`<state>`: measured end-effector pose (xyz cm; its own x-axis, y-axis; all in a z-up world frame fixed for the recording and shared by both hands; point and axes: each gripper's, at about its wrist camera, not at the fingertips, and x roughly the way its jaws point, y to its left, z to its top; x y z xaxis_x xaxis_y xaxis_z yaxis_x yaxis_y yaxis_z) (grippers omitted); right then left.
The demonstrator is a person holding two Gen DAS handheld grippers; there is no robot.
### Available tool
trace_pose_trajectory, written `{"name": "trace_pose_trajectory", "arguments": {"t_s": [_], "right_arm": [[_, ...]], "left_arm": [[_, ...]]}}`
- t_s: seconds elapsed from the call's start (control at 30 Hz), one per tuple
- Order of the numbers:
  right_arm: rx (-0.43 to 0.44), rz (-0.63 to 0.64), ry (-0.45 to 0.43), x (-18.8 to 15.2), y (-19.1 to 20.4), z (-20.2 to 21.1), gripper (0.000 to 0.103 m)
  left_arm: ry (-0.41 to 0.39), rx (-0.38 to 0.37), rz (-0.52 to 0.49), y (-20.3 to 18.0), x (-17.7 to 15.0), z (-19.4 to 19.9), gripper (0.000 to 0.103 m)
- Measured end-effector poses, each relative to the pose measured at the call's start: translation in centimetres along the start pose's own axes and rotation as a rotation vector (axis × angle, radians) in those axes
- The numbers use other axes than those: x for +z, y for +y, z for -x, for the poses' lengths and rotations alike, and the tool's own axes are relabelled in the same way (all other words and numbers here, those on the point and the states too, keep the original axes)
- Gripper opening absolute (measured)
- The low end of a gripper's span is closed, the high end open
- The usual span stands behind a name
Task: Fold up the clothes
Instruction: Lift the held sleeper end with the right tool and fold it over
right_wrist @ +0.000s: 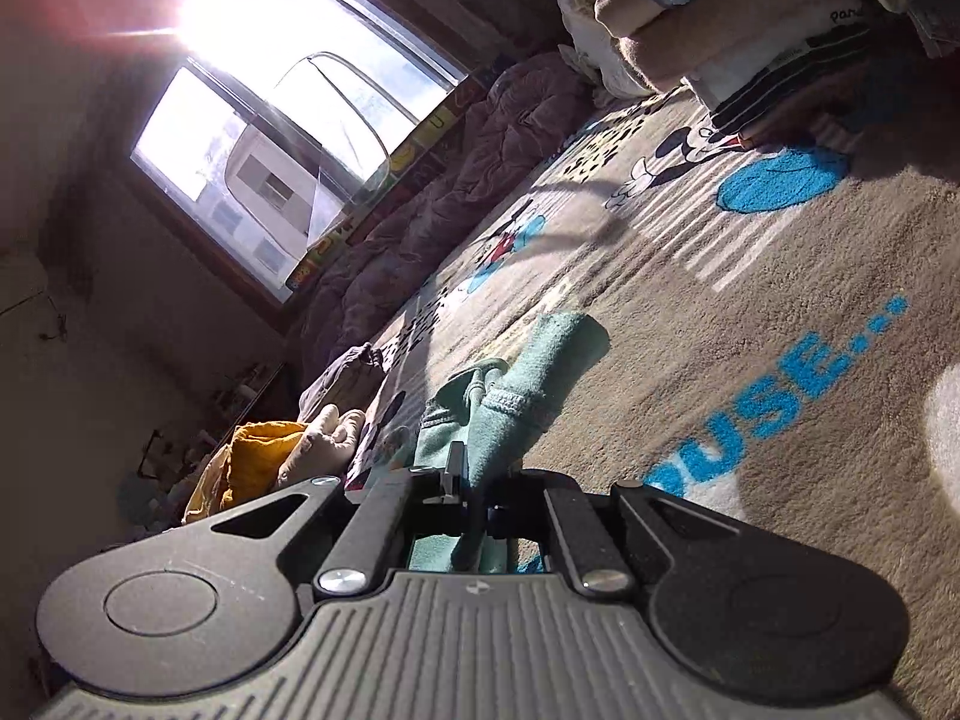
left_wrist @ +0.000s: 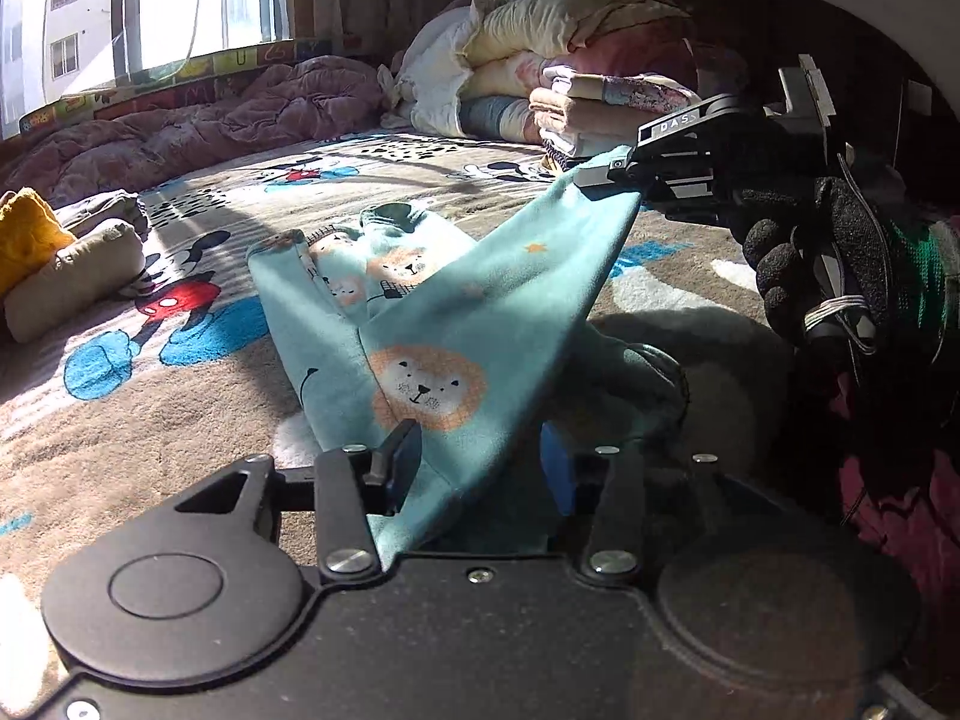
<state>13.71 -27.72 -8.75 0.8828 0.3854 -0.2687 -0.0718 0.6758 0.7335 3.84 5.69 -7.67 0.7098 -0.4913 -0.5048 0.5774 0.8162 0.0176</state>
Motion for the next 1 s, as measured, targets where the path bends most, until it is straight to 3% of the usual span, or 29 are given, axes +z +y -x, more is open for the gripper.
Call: {"name": "trace_pose_trajectory", "arguments": {"t_s": [0.27,0.67,1.0], "right_arm": [[-0.012,0.105,0.038,3.2,6.4,-3.9,0.008],[-0.094,0.264,0.161,1.5,13.5,-14.1,0.008],[-0.222,0.363,0.308,-1.1,15.2,-22.4,0.008]], "left_arm": [[0.109,-0.050,-0.079,0.0,-1.4,-2.3,0.049],[0.094,-0.192,0.111,3.3,-2.1,-1.6,0.050],[0.067,-0.308,0.307,6.2,-2.6,-1.9,0.051]]}}
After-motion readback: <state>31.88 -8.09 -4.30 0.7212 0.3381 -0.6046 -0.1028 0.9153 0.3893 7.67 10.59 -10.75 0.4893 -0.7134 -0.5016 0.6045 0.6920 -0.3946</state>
